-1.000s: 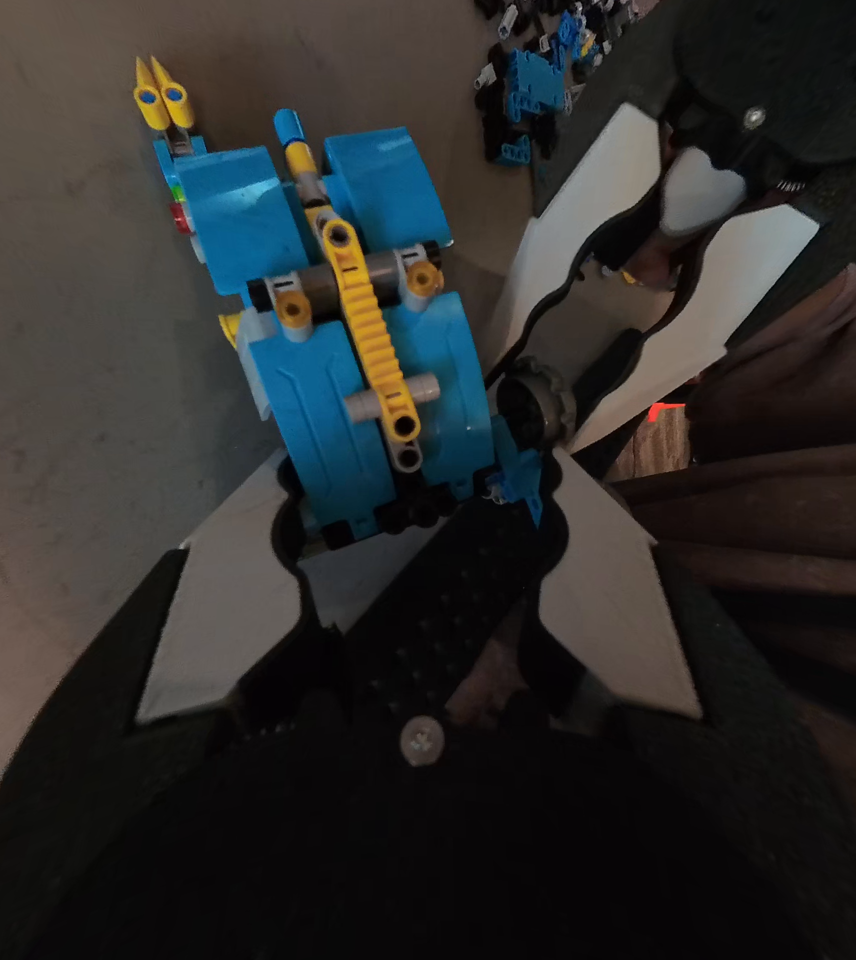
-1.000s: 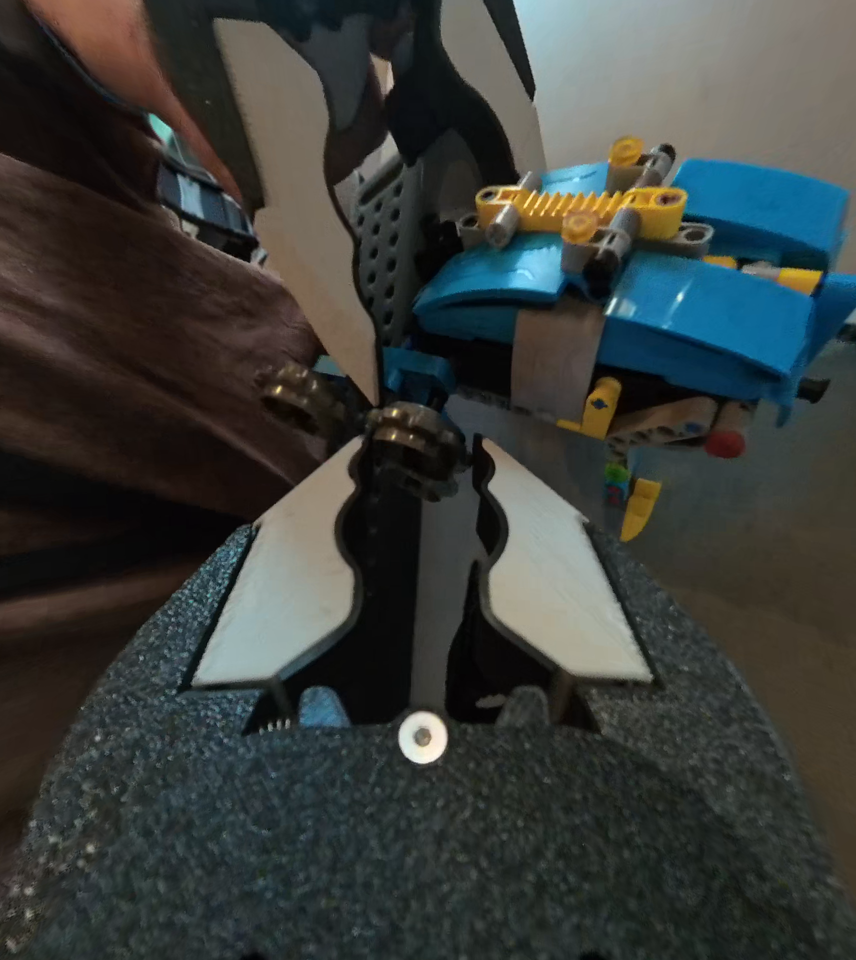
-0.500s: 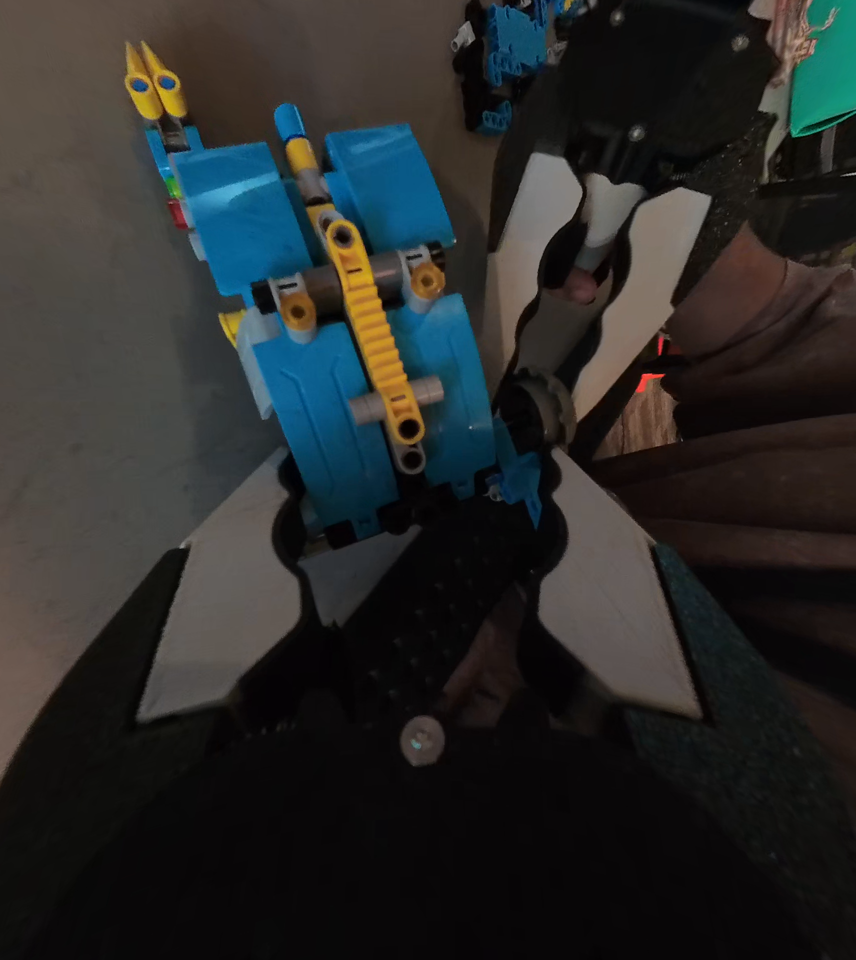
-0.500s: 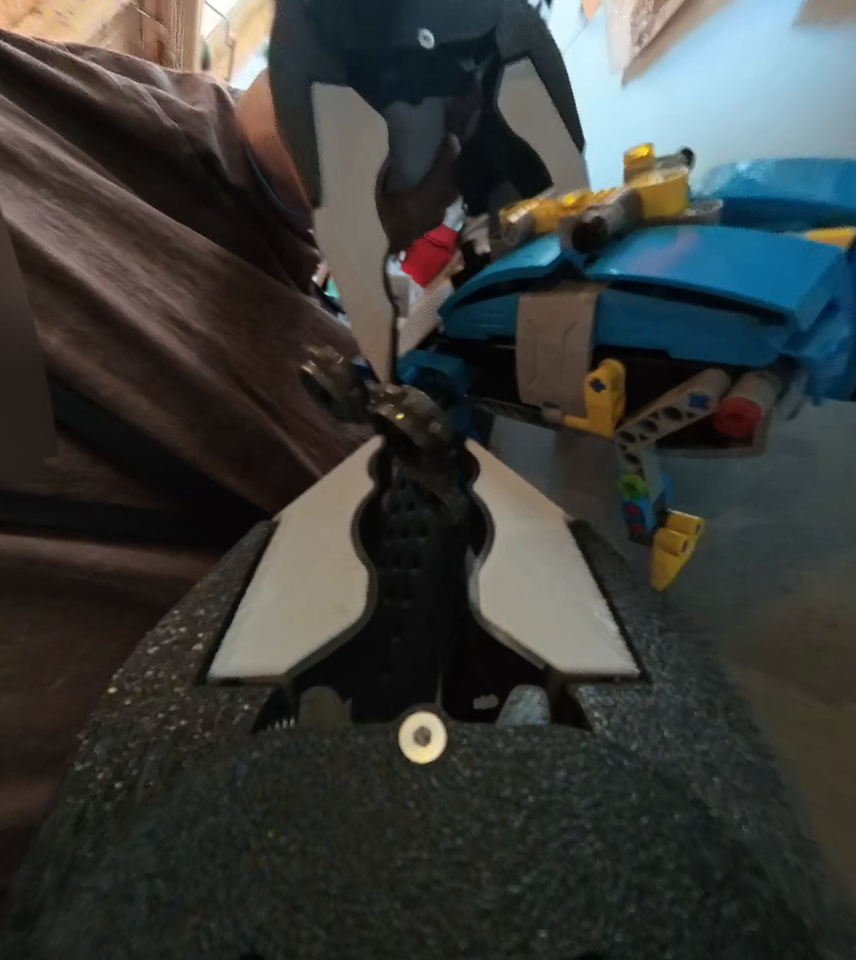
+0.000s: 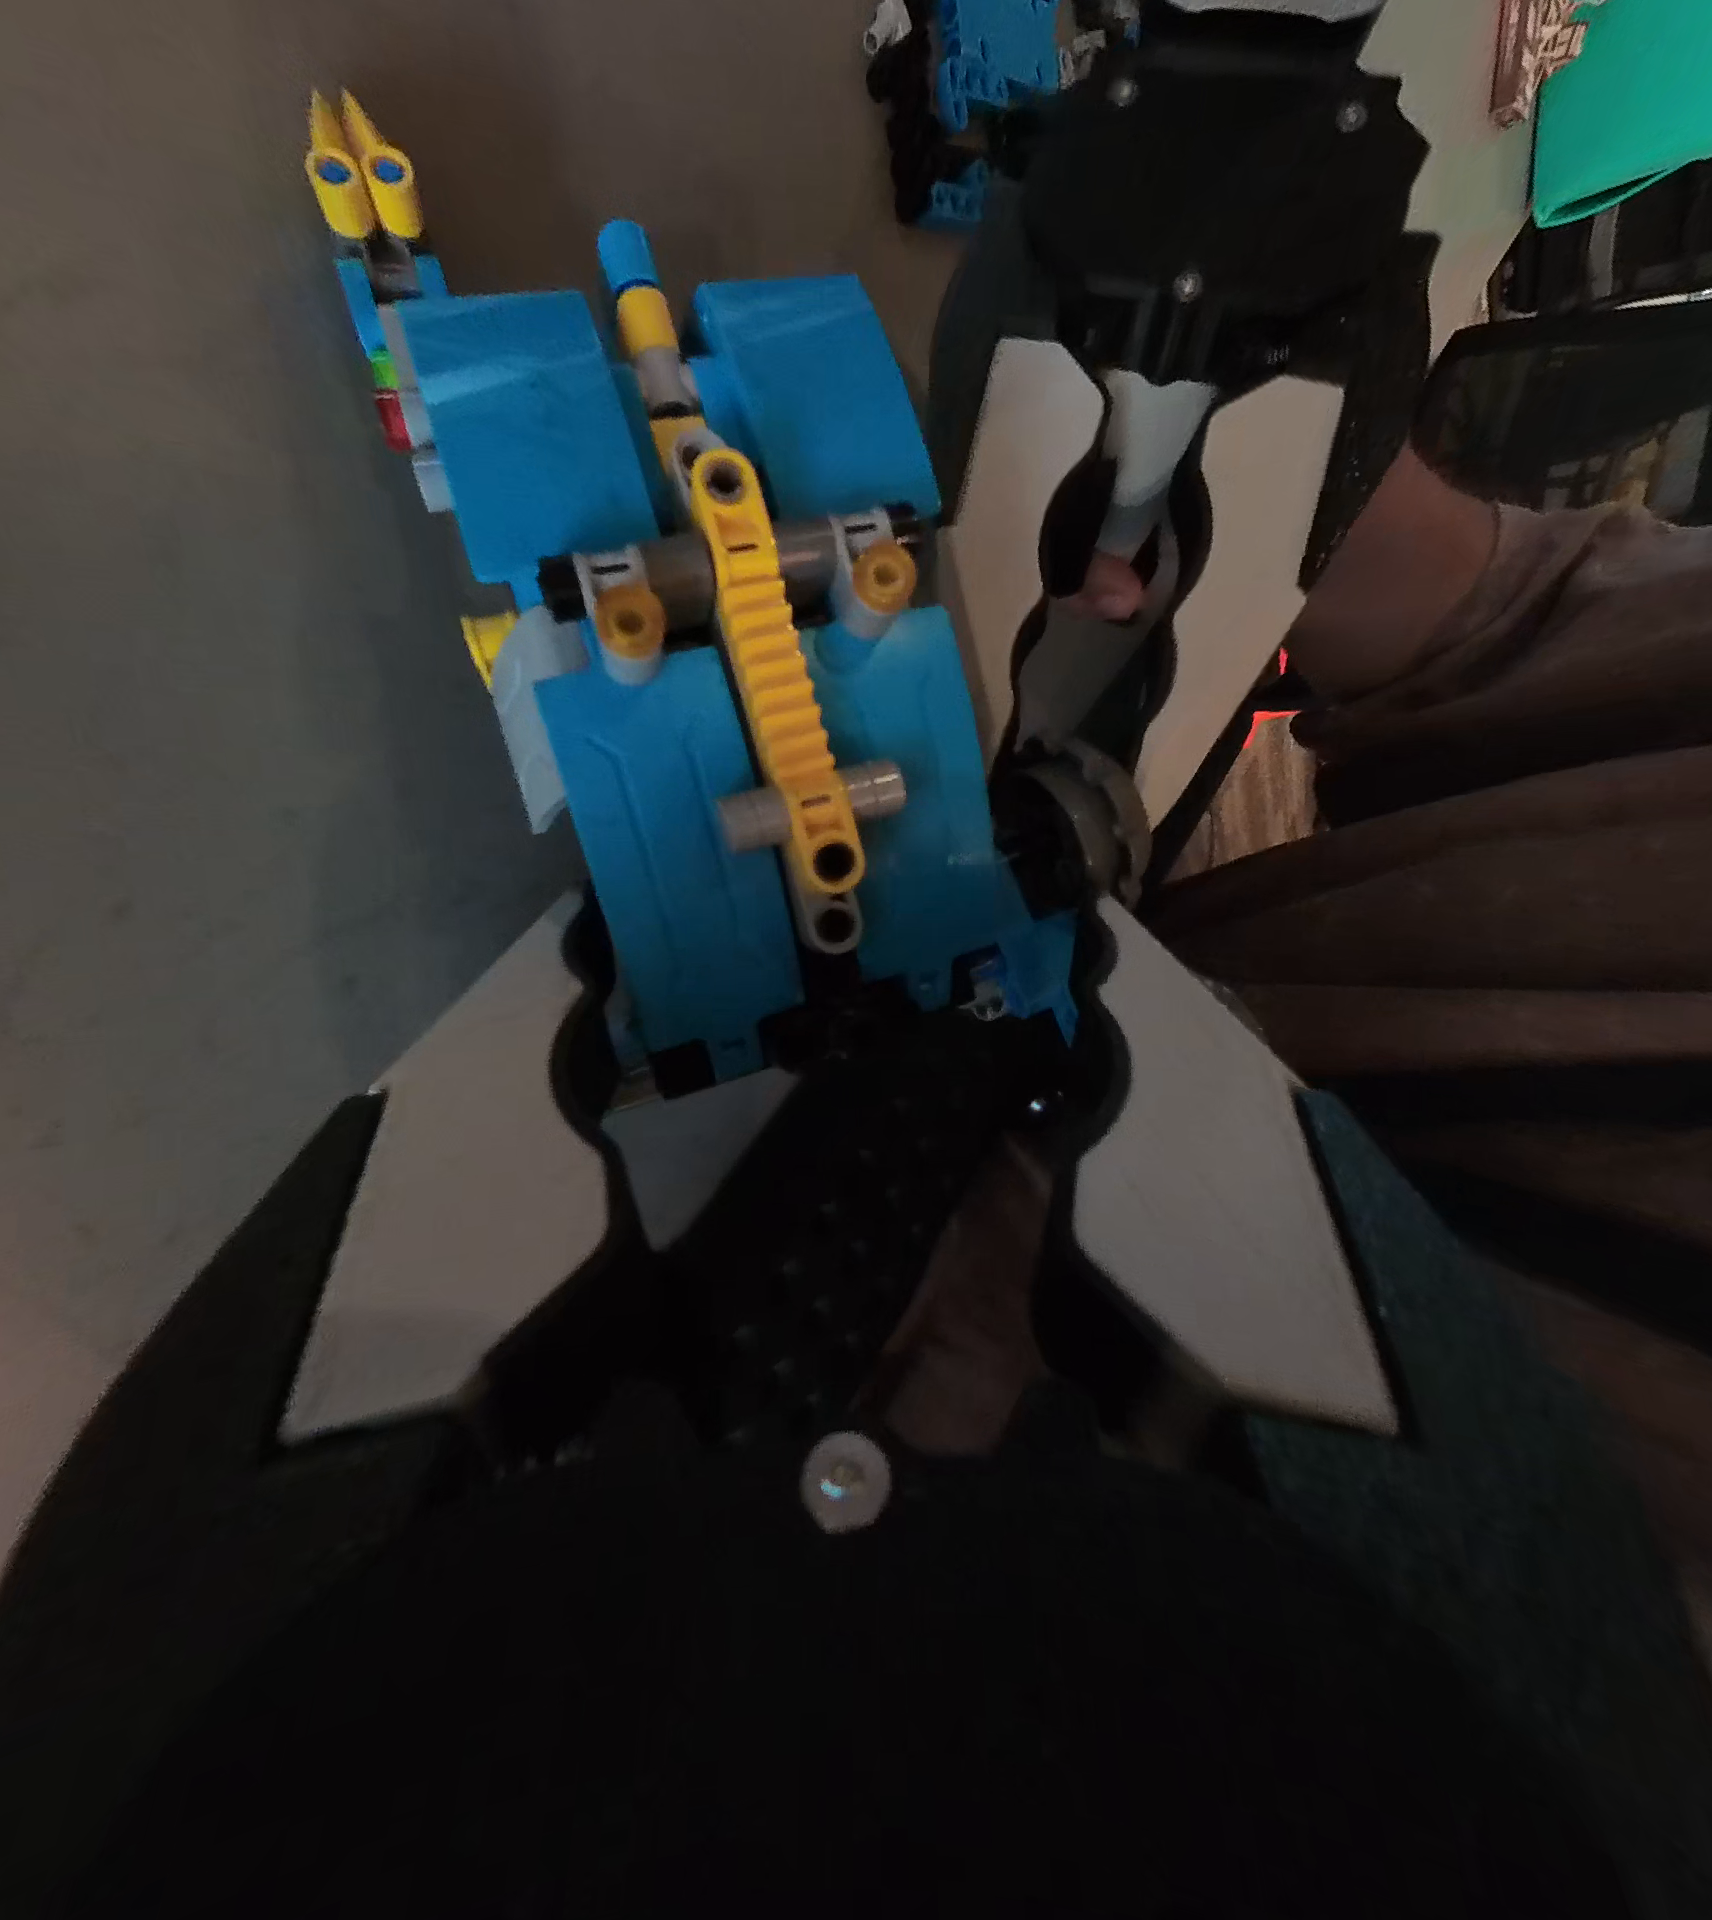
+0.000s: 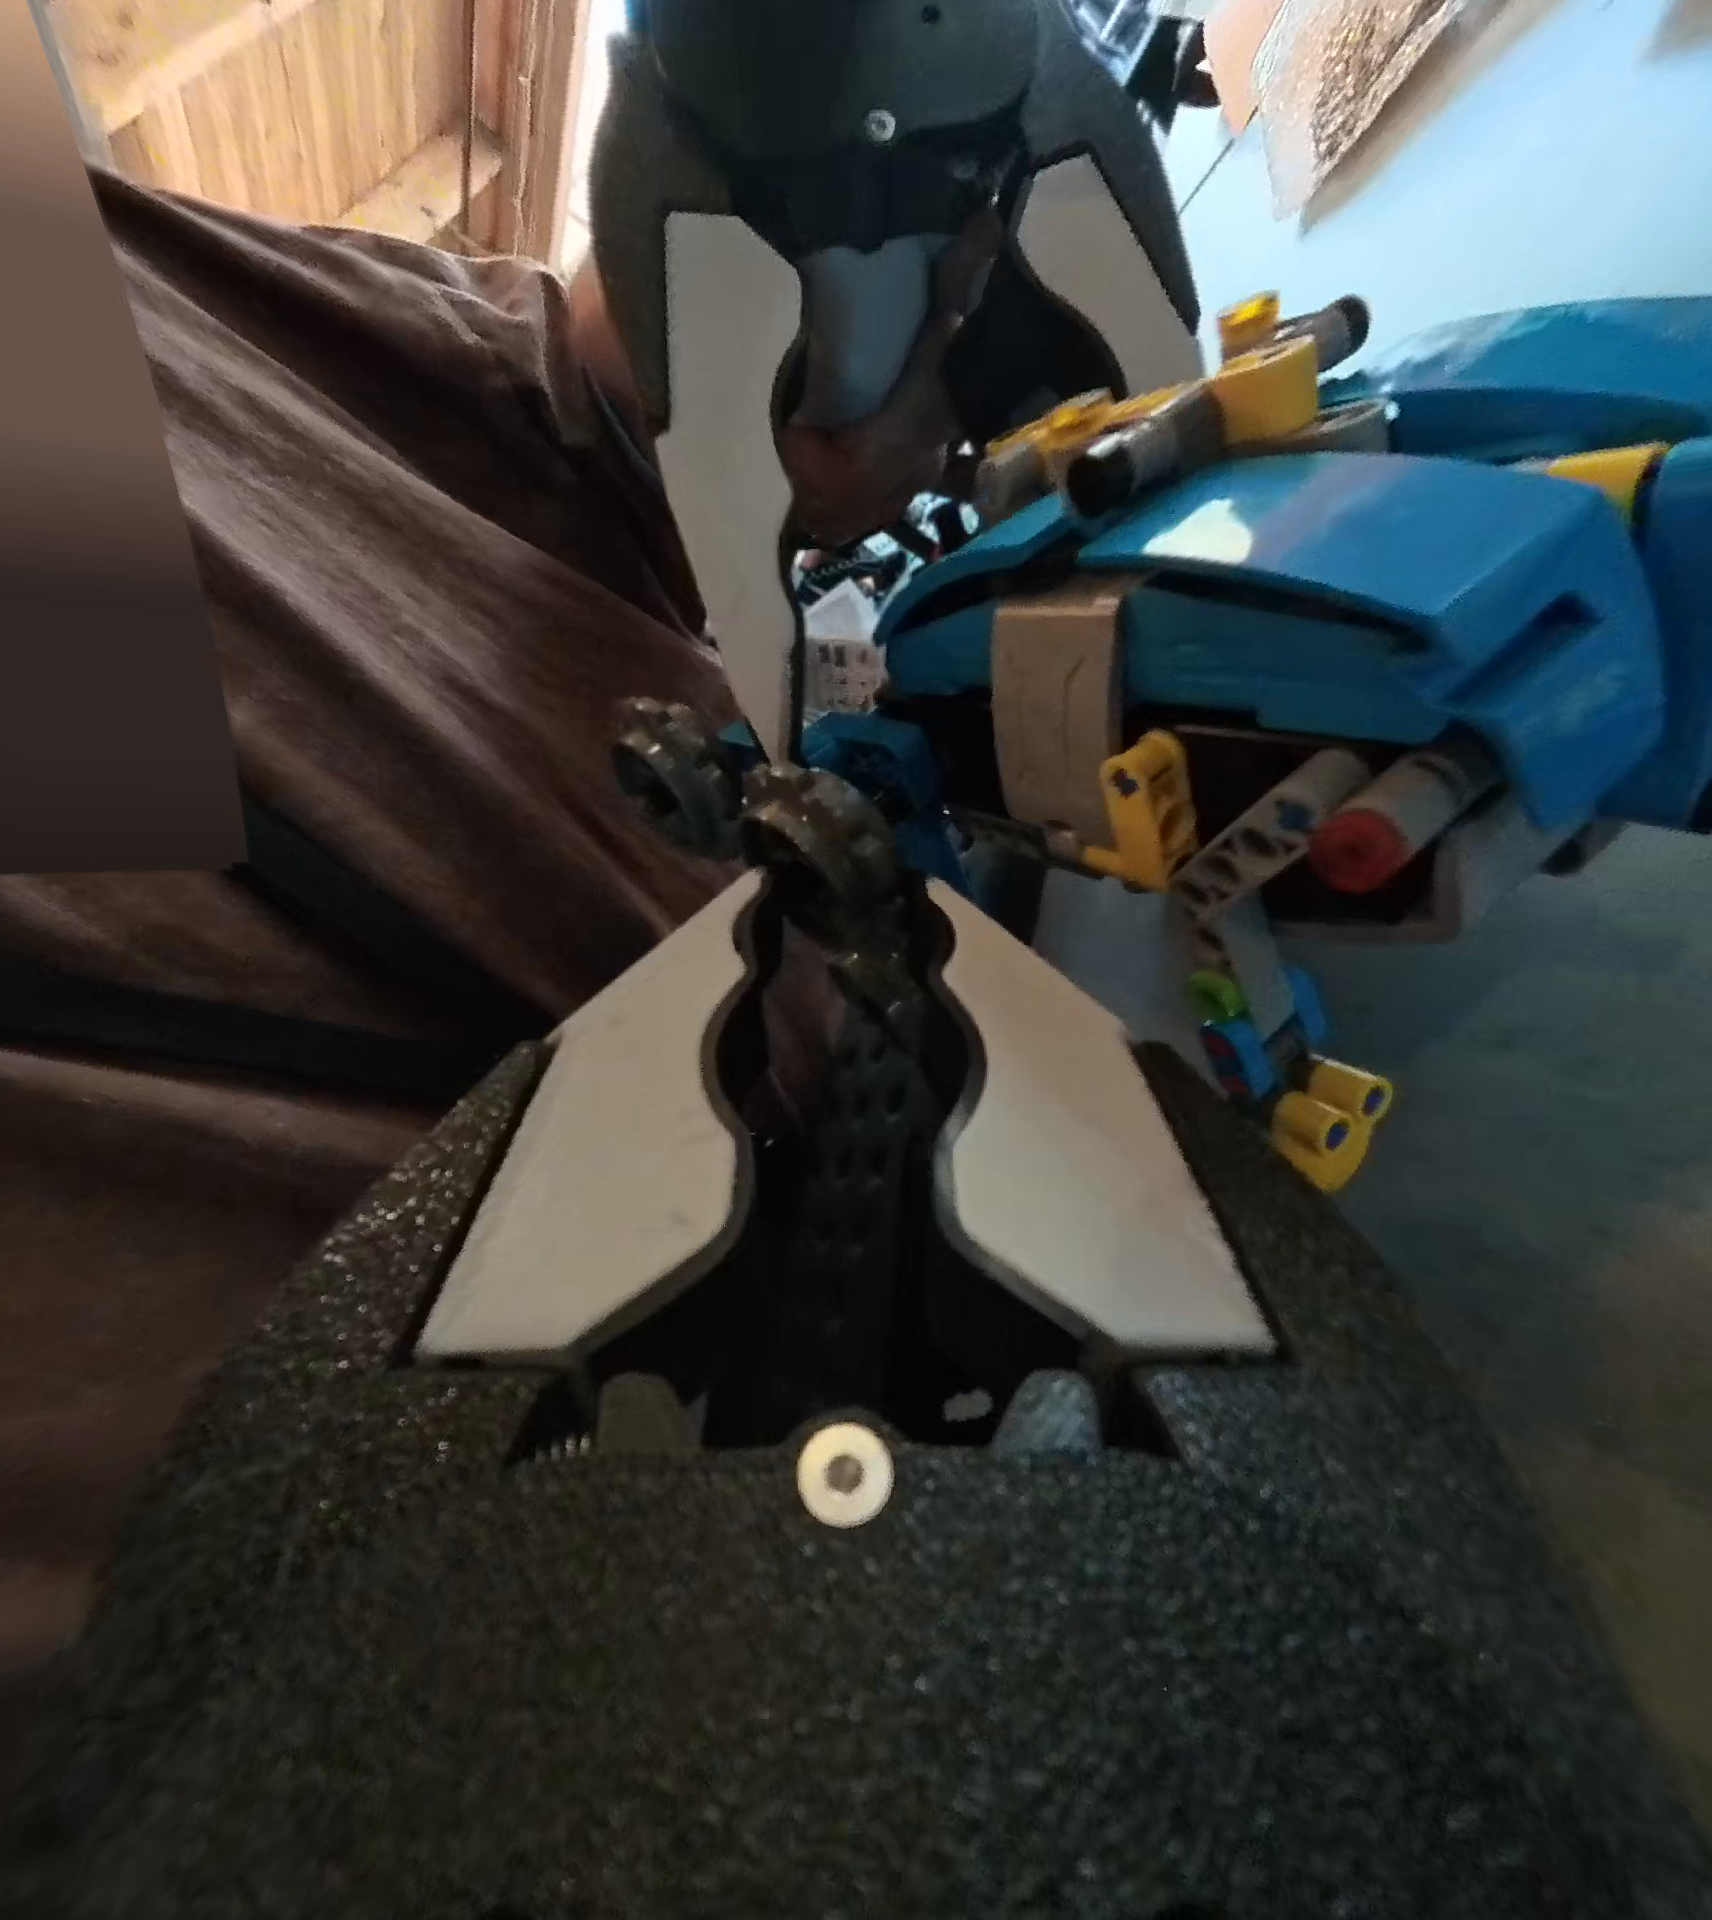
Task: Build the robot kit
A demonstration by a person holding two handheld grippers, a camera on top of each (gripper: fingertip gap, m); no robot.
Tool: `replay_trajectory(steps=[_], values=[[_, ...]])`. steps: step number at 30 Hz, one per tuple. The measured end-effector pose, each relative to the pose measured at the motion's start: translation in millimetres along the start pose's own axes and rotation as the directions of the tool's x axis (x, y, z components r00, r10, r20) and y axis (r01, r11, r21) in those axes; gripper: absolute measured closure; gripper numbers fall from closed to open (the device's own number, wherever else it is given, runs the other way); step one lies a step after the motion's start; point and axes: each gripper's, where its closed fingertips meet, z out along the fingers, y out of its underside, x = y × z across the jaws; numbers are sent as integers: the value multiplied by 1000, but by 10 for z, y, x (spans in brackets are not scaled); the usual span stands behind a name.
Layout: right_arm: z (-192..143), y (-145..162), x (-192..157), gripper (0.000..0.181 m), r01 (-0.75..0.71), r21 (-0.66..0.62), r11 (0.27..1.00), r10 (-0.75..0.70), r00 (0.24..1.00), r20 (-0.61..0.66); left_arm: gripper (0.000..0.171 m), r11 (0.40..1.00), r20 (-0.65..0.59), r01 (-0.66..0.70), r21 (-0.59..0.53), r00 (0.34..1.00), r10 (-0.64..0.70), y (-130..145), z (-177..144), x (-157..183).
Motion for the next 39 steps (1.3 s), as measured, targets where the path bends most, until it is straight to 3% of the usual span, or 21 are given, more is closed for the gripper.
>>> replay_trajectory(steps=[6,10,15,17,20,31,37,39], values=[[23,23,-3,158,88,4,996,-88,996,-22,81,1000,-20,-20,2,1000,20,30,-2,21],[21,15,-11,158,73,43,996,-73,997,4,68,998,-129,29,54,991,-22,7,-62,97],[15,14,-10,158,60,44,997,-61,998,12,57,990,-234,-100,98,965,120,89,-119,163],[23,11,-12,158,50,39,998,-50,999,10,58,985,-232,-135,108,960,157,110,-121,156],[30,11,-36,157,9,22,1000,-9,1000,4,75,974,-157,-199,112,964,215,130,-85,85],[50,-4,-56,157,-143,26,989,144,989,-26,76,971,-135,-165,172,973,189,100,-76,68],[64,17,-62,157,-186,88,979,187,982,-8,72,956,-124,-200,215,965,230,134,-77,90],[57,13,-61,157,-211,115,971,212,977,11,56,934,-136,-260,244,944,299,174,-74,139]])
